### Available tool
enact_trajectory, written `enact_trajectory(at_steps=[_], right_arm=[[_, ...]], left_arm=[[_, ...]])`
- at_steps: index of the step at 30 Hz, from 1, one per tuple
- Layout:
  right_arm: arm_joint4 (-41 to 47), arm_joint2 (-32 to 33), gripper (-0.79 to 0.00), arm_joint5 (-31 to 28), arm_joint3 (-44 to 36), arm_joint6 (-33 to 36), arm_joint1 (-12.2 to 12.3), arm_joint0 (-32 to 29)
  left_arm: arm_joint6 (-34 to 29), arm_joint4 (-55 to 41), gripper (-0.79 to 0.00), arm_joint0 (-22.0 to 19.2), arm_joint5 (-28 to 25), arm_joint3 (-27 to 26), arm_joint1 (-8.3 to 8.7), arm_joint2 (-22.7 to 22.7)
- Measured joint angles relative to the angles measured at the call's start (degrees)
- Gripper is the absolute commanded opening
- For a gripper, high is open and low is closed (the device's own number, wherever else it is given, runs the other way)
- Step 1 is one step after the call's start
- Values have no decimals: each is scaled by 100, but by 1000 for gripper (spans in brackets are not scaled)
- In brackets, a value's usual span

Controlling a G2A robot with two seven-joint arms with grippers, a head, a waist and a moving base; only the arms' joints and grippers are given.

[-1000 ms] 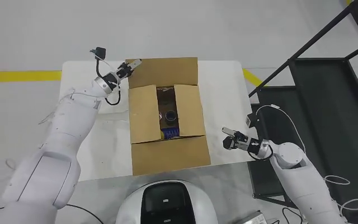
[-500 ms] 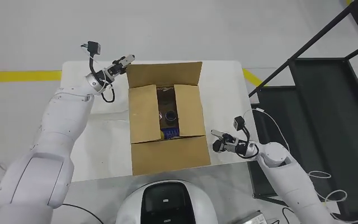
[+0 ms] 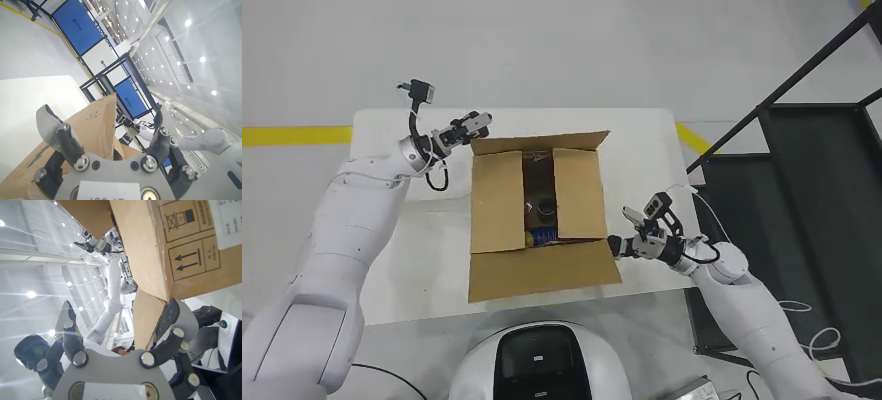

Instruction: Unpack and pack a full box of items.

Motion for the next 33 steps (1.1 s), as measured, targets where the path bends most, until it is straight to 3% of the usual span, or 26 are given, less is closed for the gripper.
enact_trajectory(at_steps=[9, 15, 27, 33], right_arm=[[885, -194, 0, 290, 93, 341, -122, 328], [724, -188, 0, 404, 319, 601, -119, 367], [428, -57, 0, 324, 925, 245, -119, 282], [454, 1, 0, 399, 836, 340, -113, 92]], left_arm=[[-80, -82, 0, 128, 81, -310, 233, 49], [-102, -182, 0, 108, 103, -376, 281, 173], [-112, -327, 0, 88, 114, -554, 343, 494], [-76, -390, 0, 51, 77, -580, 367, 617]])
